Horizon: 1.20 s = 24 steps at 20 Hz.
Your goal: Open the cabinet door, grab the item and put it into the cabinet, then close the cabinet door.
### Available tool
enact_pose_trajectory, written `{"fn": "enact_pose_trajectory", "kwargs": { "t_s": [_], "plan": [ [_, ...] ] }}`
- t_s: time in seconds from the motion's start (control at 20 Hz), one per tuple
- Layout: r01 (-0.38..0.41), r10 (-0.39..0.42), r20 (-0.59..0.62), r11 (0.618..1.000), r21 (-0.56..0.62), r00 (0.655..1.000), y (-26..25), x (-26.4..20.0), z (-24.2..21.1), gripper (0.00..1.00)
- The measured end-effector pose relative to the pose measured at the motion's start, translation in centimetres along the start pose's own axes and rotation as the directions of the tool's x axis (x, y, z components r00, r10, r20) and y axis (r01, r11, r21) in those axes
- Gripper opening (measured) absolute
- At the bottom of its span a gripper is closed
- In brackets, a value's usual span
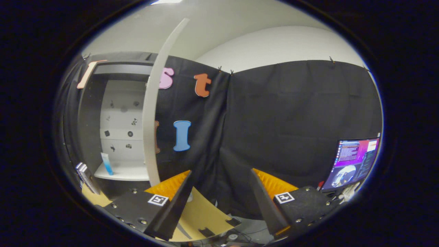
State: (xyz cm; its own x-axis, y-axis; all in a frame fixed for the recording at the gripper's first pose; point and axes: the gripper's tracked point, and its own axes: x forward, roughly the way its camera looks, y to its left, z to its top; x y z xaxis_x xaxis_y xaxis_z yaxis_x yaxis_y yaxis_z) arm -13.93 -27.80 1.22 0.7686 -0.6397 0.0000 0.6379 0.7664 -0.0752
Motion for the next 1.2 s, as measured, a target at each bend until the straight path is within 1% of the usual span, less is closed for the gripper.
{"fn": "enact_pose_trajectory", "kwargs": {
  "t_s": [0.1, 0.25, 0.4, 0.5, 0.6, 0.75, 0.8, 1.0, 1.2],
  "plan": [
    [0.01, -0.01, -0.002, 1.0, 0.011, 1.0, 0.3, 1.3, 0.3, 0.97],
    [-0.043, 0.043, 0.0, 0.999, 0.023, 0.999, 2.8, 2.3, 0.6, 0.97],
    [-0.037, 0.037, 0.006, 0.999, 0.015, 0.999, 2.9, 2.9, 0.8, 0.94],
    [-0.062, 0.062, -0.007, 0.997, 0.041, 0.998, 3.5, 3.1, 0.4, 0.93],
    [-0.076, 0.076, -0.002, 0.997, 0.032, 0.997, 3.7, 3.3, 0.4, 0.93],
    [-0.103, 0.102, 0.018, 0.995, 0.014, 0.995, 4.3, 2.9, 1.0, 0.93],
    [-0.132, 0.132, 0.016, 0.991, 0.028, 0.991, 5.0, 2.5, 1.0, 0.91],
    [-0.143, 0.143, 0.02, 0.99, 0.015, 0.99, 5.3, 2.5, 1.1, 0.84],
    [-0.213, 0.213, 0.017, 0.977, 0.027, 0.977, 6.5, 1.8, 1.0, 0.84]
  ]
}}
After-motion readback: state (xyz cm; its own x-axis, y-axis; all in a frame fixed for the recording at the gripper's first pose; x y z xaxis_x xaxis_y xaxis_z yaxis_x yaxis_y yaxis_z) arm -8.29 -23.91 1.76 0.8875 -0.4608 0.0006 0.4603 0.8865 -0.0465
